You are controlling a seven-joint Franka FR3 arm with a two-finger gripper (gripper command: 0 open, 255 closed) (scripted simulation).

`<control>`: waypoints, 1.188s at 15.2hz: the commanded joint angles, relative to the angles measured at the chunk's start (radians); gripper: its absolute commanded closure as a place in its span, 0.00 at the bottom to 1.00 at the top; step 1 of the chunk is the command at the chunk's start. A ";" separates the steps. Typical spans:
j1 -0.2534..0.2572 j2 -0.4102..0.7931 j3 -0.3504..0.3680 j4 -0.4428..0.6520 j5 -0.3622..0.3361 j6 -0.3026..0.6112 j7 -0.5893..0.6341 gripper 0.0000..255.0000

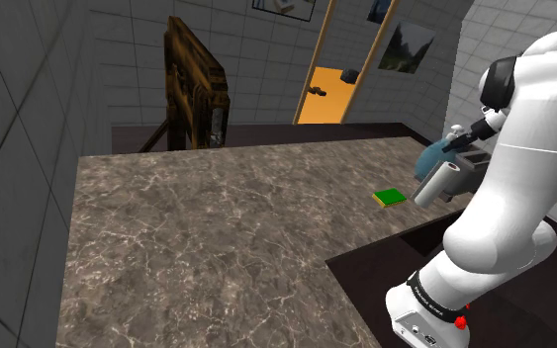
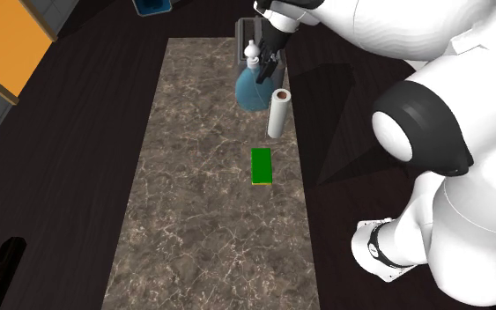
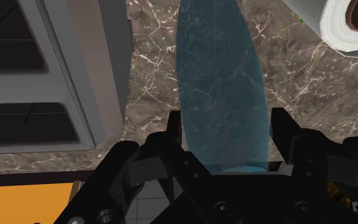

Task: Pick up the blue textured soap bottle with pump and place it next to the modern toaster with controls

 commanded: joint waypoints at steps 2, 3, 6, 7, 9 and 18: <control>-0.010 0.019 0.014 -0.019 0.023 0.023 -0.024 1.00; -0.014 0.025 0.019 -0.025 0.031 0.031 -0.032 1.00; -0.024 0.045 0.034 -0.040 0.054 0.052 -0.054 1.00; -0.028 0.052 0.040 -0.045 0.062 0.058 -0.061 1.00; -0.035 0.066 0.051 -0.054 0.079 0.072 -0.077 1.00; -0.042 0.077 0.060 -0.060 0.091 0.081 -0.088 1.00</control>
